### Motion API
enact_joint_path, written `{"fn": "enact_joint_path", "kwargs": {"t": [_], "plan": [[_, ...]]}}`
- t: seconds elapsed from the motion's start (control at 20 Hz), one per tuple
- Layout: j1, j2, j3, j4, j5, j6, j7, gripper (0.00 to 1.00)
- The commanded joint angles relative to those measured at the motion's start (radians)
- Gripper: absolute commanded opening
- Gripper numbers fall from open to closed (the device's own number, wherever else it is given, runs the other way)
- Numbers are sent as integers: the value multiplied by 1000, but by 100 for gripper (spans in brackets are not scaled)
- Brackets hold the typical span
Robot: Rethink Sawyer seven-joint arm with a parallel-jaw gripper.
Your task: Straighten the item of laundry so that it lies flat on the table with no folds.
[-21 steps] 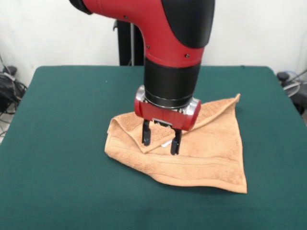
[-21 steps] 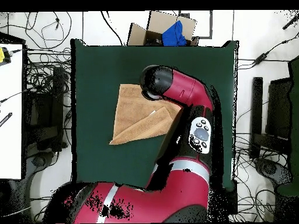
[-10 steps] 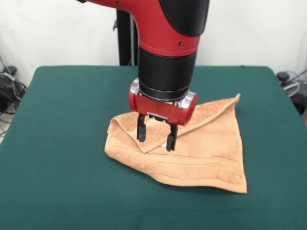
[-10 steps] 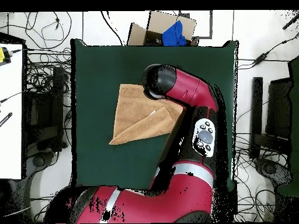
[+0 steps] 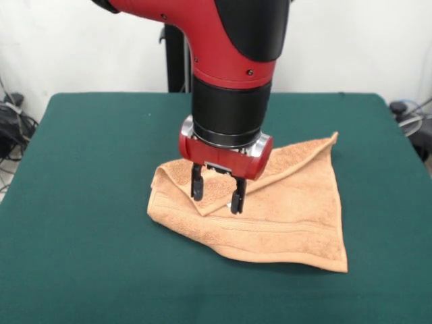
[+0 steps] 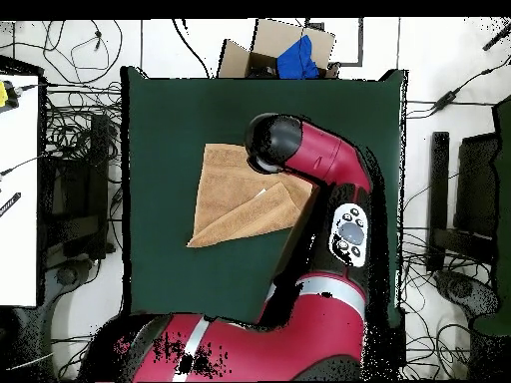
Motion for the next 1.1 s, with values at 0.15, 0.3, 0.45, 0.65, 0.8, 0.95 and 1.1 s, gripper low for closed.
{"fn": "enact_joint_path", "kwargs": {"t": [0.15, 0.3, 0.45, 0.65, 0.8, 0.95, 1.1], "plan": [[-17, 66, 34, 138, -29, -48, 174, 100], [-21, 76, 39, 135, -31, -58, 166, 100], [-26, 83, 46, 138, -31, -69, 159, 100], [-24, 96, 48, 142, -29, -93, 167, 100], [-27, 107, 51, 140, -30, -105, 162, 100], [-29, 115, 50, 139, -32, -109, 155, 100], [-28, 114, 48, 143, -34, -105, 152, 100]]}}
